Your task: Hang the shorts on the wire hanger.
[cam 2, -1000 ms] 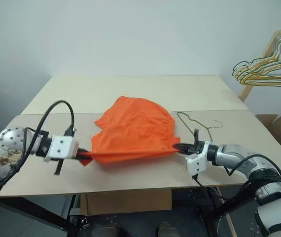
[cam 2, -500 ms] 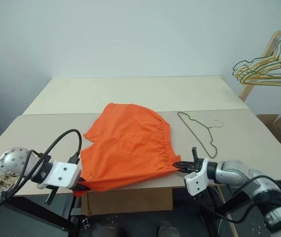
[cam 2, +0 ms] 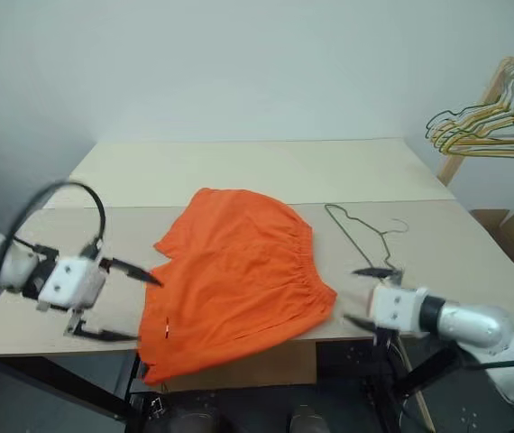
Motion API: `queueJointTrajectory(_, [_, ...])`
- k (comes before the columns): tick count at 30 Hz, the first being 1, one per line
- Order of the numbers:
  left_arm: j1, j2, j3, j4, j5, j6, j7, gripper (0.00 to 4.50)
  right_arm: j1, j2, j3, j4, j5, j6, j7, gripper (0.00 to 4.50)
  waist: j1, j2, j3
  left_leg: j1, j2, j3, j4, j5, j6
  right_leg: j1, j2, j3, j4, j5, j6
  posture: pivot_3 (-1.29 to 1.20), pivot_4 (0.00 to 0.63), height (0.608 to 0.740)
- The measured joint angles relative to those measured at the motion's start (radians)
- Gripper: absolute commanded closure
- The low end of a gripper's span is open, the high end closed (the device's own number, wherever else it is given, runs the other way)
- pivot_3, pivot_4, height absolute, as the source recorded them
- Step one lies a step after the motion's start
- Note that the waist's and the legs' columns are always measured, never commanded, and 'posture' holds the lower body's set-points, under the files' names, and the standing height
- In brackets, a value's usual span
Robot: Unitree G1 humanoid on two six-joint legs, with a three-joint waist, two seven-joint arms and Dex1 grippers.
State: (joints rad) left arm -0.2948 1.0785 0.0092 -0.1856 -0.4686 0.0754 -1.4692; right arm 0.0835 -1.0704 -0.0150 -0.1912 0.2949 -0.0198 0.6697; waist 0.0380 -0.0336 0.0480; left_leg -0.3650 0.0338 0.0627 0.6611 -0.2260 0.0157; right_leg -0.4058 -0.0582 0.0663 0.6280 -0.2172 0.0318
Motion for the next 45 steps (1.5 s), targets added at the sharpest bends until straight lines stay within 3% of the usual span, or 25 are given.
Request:
queueJointTrajectory(5, [-0.141, -0.177, -0.01, 0.009, -0.032, 0.191, 0.187, 0.12, -0.24, 0.076, -0.013, 0.034, 0.091, 0.595, -0.126, 0.0, 0.002, -0.001, -0.001, -0.003, -0.001, 0.001, 0.001, 0.001, 0.0, -0.002, 0.003, 0.0, 0.0, 0.001, 0.002, 0.14, 0.0, 0.74])
queueJointTrajectory(8, [-0.18, -0.257, -0.035, -0.001, -0.028, 0.265, 0.281, 0.12, -0.436, 0.136, 0.045, 0.17, 0.068, 0.865, -0.179, 0.0, -0.003, -0.001, -0.001, -0.004, -0.002, 0.001, 0.001, 0.001, 0.001, -0.003, 0.004, 0.001, 0.0, 0.003, 0.001, 0.13, 0.0, 0.74])
queueJointTrajectory(11, [-0.2, -0.3, -0.062, -0.018, -0.025, 0.3, 0.318, 0.12, -0.579, 0.199, 0.106, 0.364, -0.003, 1.005, -0.221, 0.0, -0.001, -0.001, -0.001, -0.011, -0.002, -0.001, 0.001, 0.0, 0.001, -0.01, 0.006, 0.001, 0.0, 0.003, 0.0, 0.13, 0.0, 0.74])
queueJointTrajectory(13, [-0.209, -0.307, -0.071, -0.02, -0.021, 0.301, 0.321, 0.12, -0.64, 0.239, 0.135, 0.476, -0.042, 1.045, -0.233, 0.0, 0.0, -0.001, -0.002, -0.022, -0.002, -0.002, 0.001, 0.0, 0.001, -0.019, 0.007, 0.002, 0.001, 0.011, -0.001, 0.13, 0.0, 0.74])
queueJointTrajectory(16, [-0.212, -0.313, -0.073, -0.019, -0.006, 0.302, 0.323, 0.12, -0.715, 0.282, 0.166, 0.62, -0.088, 1.065, -0.233, 0.0, -0.001, -0.001, -0.002, -0.024, -0.002, -0.002, 0.001, -0.001, 0.003, -0.02, 0.007, 0.002, -0.002, 0.012, -0.002, 0.14, 0.0, 0.74])
queueJointTrajectory(19, [-0.215, -0.316, -0.072, -0.02, -0.004, 0.302, 0.322, 0.09, -0.766, 0.291, 0.176, 0.706, -0.115, 1.084, -0.205, 0.55, 0.0, -0.001, -0.002, -0.024, -0.002, -0.003, 0.001, -0.001, 0.003, -0.018, 0.007, 0.001, -0.004, 0.012, -0.001, 0.15, 0.0, 0.74])
queueJointTrajectory(30, [-0.204, -0.31, -0.068, -0.037, -0.004, 0.302, 0.32, 0.09, -0.813, 0.325, 0.099, 0.82, -0.117, 1.163, -0.151, 4.46, 0.01, -0.006, -0.006, -0.021, -0.001, -0.005, 0.001, 0.0, 0.002, -0.016, 0.009, 0.001, -0.002, 0.008, 0.006, 0.15, 0.0, 0.74])
queueJointTrajectory(38, [-0.216, -0.322, -0.07, -0.016, 0.0, 0.294, 0.309, 0.09, -0.736, 0.321, 0.078, 0.657, -0.127, 1.212, -0.169, 4.46, 0.007, -0.006, -0.006, -0.022, 0.001, -0.005, 0.001, -0.001, 0.002, -0.017, 0.011, 0.001, -0.002, 0.008, 0.006, 0.12, 0.0, 0.74])
queueJointTrajectory(45, [-0.363, -0.432, -0.077, 0.116, 0.049, 0.272, 0.37, 0.09, -0.73, 0.348, -0.045, 0.304, -0.196, 1.087, -0.371, 4.46, -0.001, -0.003, -0.006, -0.024, 0.001, -0.005, 0.001, 0.0, 0.001, -0.019, 0.013, 0.004, -0.001, 0.009, 0.006, 0.1, 0.0, 0.74])
